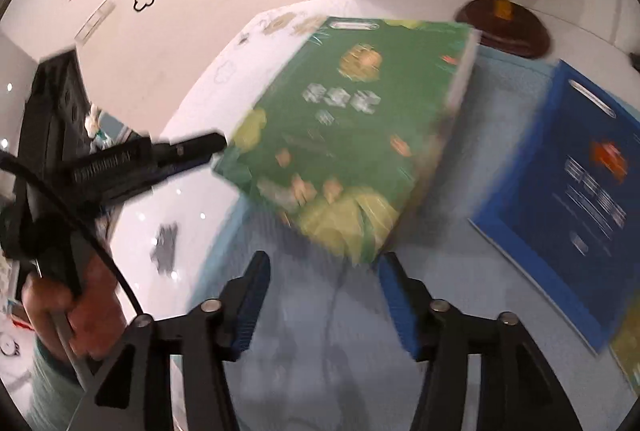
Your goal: Organize books
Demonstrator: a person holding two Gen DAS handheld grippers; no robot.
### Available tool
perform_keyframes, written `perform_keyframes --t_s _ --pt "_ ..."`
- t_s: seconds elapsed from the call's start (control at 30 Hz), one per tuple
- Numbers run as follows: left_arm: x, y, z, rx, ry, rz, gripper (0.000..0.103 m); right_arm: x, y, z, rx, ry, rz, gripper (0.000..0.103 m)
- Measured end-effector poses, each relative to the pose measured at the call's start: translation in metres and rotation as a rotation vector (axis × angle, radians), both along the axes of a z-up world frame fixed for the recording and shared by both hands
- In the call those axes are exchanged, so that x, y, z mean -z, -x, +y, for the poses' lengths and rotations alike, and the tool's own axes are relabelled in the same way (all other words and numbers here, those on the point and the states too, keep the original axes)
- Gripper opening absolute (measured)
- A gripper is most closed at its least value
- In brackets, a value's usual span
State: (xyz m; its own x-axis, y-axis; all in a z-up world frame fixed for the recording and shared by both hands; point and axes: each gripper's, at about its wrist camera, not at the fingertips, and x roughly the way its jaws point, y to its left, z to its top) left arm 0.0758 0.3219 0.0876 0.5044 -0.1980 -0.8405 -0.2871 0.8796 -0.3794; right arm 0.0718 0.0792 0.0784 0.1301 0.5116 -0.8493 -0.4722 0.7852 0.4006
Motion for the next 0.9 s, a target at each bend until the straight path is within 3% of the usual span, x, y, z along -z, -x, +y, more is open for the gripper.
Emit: perform_keyframes --t_s 0.17,0.37,0.47,0.6,0.73,0.8,0.9 --pt "-0.012 -0.004 -0.081 0.167 0.043 -0.023 0.026 0.004 0.036 -0.084 0.051 0.057 0.010 0.055" --pt "-0.015 -0.018 -0.219 0.417 0.072 -0.008 0.028 0.002 0.053 -0.222 0.258 0.098 0.039 0.055" --pt "-0.004 -0.030 -0.289 0.506 0.056 0.016 0.028 -0.005 0.046 -0.293 0.380 0.098 0.025 0.055" --pt "0.018 -0.057 -0.340 0.496 0.009 0.026 0.028 -0.008 0.025 -0.352 0.467 0.126 -0.007 0.055" --pt "0.047 -0.083 -0.357 0.410 -0.040 0.066 0.028 0.007 -0.014 -0.382 0.476 0.145 -0.011 0.055" --pt "0.061 -0.089 -0.363 0.416 -0.004 0.120 0.027 0.017 -0.029 -0.387 0.458 0.131 0.014 0.055" --pt "0.067 -0.084 -0.368 0.437 0.144 0.140 0.028 0.028 -0.039 -0.386 0.427 0.093 0.058 0.055"
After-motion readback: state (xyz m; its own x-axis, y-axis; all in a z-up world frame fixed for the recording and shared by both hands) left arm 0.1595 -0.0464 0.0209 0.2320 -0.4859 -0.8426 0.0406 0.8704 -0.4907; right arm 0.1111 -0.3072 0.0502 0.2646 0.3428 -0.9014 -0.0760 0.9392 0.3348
